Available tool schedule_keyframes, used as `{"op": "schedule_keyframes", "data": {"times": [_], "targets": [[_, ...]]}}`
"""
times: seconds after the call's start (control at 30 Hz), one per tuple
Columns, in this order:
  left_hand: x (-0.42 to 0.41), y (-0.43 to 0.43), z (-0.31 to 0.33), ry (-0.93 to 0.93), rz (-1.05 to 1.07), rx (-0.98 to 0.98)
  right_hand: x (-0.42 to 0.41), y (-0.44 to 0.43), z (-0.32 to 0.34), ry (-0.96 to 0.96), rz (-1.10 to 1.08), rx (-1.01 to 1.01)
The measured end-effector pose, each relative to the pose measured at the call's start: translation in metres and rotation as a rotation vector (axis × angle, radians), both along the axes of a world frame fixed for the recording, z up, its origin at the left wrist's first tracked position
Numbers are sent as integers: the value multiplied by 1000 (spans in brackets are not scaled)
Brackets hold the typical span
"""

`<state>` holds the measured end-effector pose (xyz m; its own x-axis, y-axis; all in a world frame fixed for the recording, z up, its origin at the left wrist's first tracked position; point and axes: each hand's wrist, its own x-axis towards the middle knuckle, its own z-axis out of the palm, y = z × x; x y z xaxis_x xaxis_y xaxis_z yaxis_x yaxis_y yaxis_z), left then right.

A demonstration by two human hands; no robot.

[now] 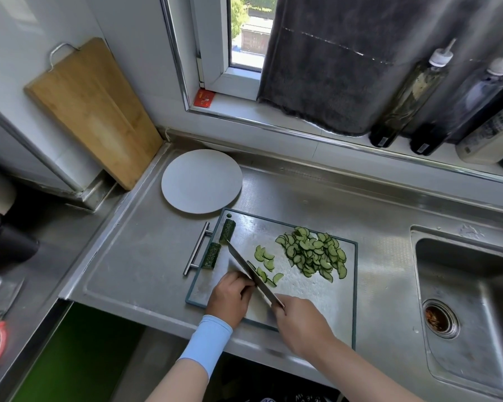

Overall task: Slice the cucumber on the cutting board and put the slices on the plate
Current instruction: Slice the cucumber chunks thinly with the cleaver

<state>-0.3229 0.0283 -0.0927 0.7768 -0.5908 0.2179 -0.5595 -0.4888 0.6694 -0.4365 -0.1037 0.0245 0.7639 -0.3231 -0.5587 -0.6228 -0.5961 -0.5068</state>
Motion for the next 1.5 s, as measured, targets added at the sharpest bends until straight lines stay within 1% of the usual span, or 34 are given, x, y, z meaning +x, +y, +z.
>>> {"op": "schedule_keyframes", "data": {"times": [0.3,0.57,0.77,1.07,1.23,1.5], "targets": [[1,1,-4,6,-6,-6,-19,-5,4,43,-2,-5],[0,1,-4,23,-8,-3,11,6,-6,53,5,-19],[-3,1,0,-17,-29,-17,22,3,-8,38,9,5],[-2,1,1,-26,25,-8,-3,6,0,-18,19,-34],[-2,1,-1,-13,25,-13,-22,2,2,3,32,-45],[-4,2,-2,-10,15,-11,-6,4,-9,43,18,-10]]}}
